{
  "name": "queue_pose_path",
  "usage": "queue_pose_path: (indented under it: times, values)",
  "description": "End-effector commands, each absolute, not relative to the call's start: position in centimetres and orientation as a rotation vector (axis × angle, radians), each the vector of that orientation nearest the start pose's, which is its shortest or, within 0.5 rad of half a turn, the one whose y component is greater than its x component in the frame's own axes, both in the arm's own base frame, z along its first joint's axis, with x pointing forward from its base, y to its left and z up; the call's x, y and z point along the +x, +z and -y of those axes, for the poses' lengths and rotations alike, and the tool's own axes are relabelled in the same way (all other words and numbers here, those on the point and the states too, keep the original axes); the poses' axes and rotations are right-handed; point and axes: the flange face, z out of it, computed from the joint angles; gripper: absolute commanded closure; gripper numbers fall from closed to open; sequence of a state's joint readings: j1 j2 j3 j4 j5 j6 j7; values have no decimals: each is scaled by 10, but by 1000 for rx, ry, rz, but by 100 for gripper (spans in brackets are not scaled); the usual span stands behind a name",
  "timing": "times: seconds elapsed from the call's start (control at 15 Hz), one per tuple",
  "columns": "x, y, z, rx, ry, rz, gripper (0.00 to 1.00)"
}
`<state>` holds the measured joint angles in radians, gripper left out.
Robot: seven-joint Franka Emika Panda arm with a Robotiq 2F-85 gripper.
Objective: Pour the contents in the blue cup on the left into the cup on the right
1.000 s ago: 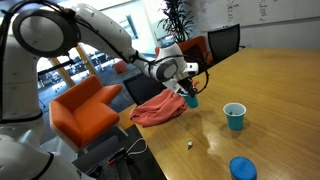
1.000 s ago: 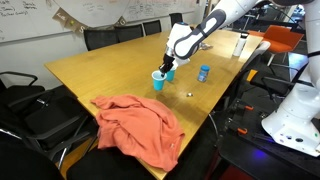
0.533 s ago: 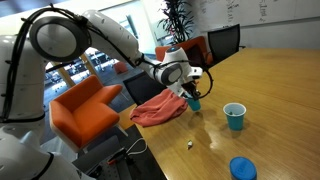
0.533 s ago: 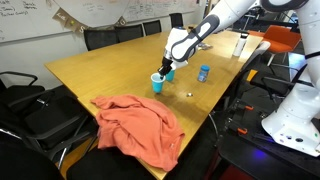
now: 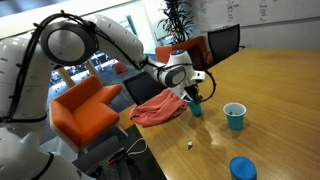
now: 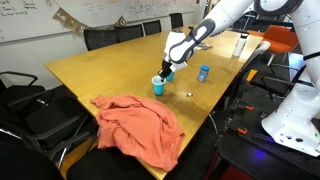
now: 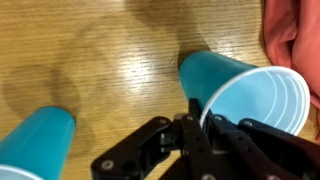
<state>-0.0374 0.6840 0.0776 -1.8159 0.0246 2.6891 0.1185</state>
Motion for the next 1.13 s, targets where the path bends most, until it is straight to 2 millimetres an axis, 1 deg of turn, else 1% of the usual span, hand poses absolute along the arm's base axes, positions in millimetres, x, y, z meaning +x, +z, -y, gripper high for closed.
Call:
queue_pose_path:
  times: [0.0,0.07,0.2,0.33,0.47,0.67,0.73,0.87,1.07]
  values:
    - [672,178,-22,-3065,-220,-193,71]
    - [673,178,-22,-3068,-217,-197,69]
    - [673,186,-22,-3077,-243,-201,56]
    - [669,207,-24,-3076,-304,-183,41]
    - [662,239,-27,-3067,-356,-157,26]
    - [648,293,-29,-3036,-378,-129,2]
    - [643,308,-29,-3030,-386,-118,0]
    - [631,335,-26,-3037,-387,-108,0]
    - [614,360,-20,-3056,-371,-91,0]
